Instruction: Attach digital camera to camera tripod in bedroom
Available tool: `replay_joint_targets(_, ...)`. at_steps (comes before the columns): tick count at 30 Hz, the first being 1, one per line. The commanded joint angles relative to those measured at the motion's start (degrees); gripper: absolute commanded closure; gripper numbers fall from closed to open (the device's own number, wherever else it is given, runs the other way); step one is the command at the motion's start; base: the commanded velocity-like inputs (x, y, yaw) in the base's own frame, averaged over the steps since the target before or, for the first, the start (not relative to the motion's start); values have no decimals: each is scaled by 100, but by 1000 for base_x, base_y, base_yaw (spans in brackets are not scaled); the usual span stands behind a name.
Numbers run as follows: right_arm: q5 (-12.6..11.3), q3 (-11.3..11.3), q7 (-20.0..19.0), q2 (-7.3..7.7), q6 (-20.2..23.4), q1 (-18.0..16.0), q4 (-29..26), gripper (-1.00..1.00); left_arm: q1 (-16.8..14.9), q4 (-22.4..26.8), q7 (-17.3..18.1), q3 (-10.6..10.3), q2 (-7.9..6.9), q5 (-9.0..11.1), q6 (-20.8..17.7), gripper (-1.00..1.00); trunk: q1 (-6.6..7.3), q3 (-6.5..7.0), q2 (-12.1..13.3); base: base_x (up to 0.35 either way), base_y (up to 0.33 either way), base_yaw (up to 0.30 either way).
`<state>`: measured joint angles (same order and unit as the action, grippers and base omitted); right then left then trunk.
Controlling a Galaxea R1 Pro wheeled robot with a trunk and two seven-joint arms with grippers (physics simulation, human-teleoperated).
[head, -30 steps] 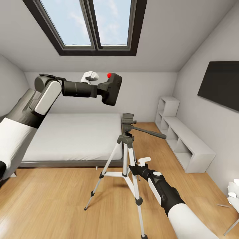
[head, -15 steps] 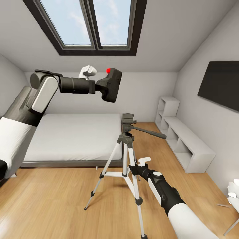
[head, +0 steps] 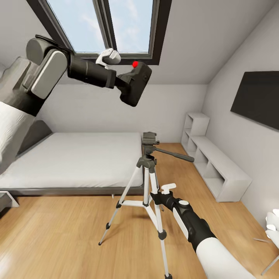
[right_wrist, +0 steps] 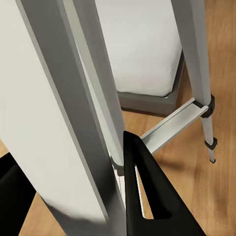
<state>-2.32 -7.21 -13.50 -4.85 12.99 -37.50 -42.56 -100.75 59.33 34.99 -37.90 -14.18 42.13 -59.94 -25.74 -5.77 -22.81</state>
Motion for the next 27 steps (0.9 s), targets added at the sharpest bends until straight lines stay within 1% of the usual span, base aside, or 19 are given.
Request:
replay_joint_targets(1,78,12,-4,1,28,-3,29,100,-299,-257,278,-510,39,-49,7,100,-5,-15,-10,0,0,0)
replay_joint_targets(4,81,10,-4,1,28,-3,29,100,-662,-625,681,-1271,153,-76,23,100,-5,-15,-10,0,0,0)
replay_joint_targets(5,81,10,-4,1,28,-3,29,100,-846,-821,959,-1705,249,-117,42,100,-5,-15,-10,0,0,0)
replay_joint_targets(7,82,10,-5,1,28,-3,29,100,-974,-964,1201,-2026,338,-175,71,100,-5,-15,-10,0,0,0)
replay_joint_targets(8,82,10,-8,1,28,-3,29,100,-1055,-1057,1393,-2232,409,-270,96,100,-5,-15,-10,0,0,0)
replay_joint_targets(11,79,10,-9,1,28,-3,29,100,-1126,-1136,1582,-2413,480,-490,122,100,-5,-15,-10,0,0,0)
replay_joint_targets(13,76,10,-11,1,28,-3,29,100,-1170,-1146,1735,-2535,526,-884,140,100,-5,-15,-10,0,0,0)
replay_joint_targets(16,75,9,-12,1,28,-3,29,100,-1185,-1140,1859,-2597,543,-1172,156,100,-5,-15,-10,0,0,0)
replay_joint_targets(17,75,9,-10,1,28,-3,29,100,-1191,-1159,1954,-2622,551,-1334,187,100,-5,-15,-10,0,0,0)
replay_joint_targets(20,74,9,-8,1,28,-3,29,100,-1196,-1189,2120,-2635,555,-1508,300,100,-5,-15,-10,0,0,0)
replay_joint_targets(21,76,9,-7,1,28,-3,29,100,-1198,-1201,2246,-2627,554,-1580,428,100,-5,-15,-10,0,0,0)
replay_joint_targets(24,75,9,-5,1,28,-3,29,100,-1199,-1216,2440,-2618,551,-1628,658,100,-5,-15,-10,0,0,0)
replay_joint_targets(25,75,9,-5,1,25,-3,29,100,-1200,-1223,2555,-2611,547,-1642,800,100,-5,-15,-10,0,0,0)
replay_joint_targets(27,74,9,-4,1,24,-3,29,100,-1200,-1233,2643,-2602,544,-1647,912,100,-5,-15,-10,0,0,0)
